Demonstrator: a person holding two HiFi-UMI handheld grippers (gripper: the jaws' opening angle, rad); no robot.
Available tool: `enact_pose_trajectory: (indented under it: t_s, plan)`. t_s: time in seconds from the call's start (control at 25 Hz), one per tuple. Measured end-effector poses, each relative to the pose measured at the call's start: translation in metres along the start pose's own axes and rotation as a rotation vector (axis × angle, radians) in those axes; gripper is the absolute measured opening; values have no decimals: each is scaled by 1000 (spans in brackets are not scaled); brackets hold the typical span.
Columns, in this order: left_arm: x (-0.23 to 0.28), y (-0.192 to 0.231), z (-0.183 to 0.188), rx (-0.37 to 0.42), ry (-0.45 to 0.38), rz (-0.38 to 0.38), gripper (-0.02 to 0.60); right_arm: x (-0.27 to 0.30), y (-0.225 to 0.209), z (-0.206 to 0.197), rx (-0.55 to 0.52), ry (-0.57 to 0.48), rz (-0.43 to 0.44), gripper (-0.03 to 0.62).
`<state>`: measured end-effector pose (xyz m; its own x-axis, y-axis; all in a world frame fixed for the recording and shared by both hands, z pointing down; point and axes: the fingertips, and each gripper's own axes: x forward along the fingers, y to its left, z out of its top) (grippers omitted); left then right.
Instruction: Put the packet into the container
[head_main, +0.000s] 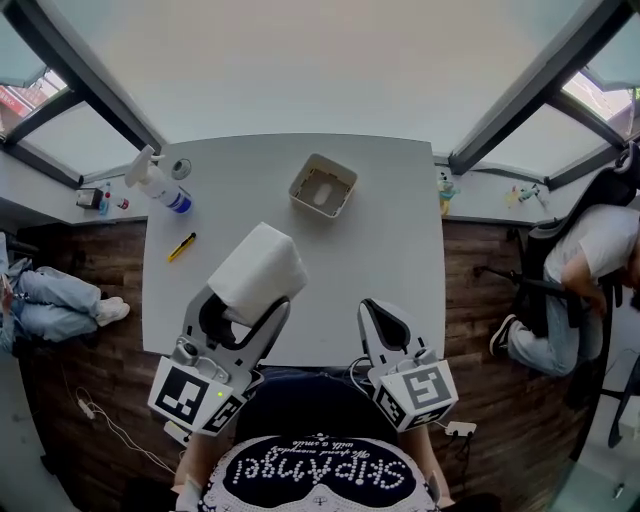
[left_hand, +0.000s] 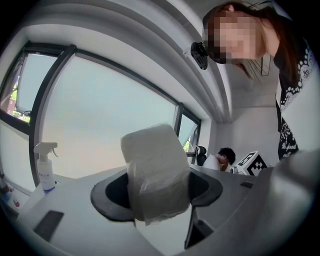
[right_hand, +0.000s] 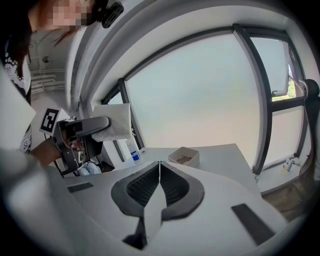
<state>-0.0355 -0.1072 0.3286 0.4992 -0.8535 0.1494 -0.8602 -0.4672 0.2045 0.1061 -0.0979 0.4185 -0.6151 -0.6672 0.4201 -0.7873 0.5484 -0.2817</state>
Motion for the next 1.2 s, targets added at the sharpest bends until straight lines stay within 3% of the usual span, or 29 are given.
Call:
enact_pose_trajectory:
  t_s: [0.28,0.6,1.2]
  plan:
    - [-1,9,-1,14,17,10,281,3,7,-2,2,3,13,17]
    - [5,16,6,11,21,-37,281,2,12,1,26,8,-25,17]
    - [59,62,-6,101,73,-101,281,17,20,-3,81,10,-66,17]
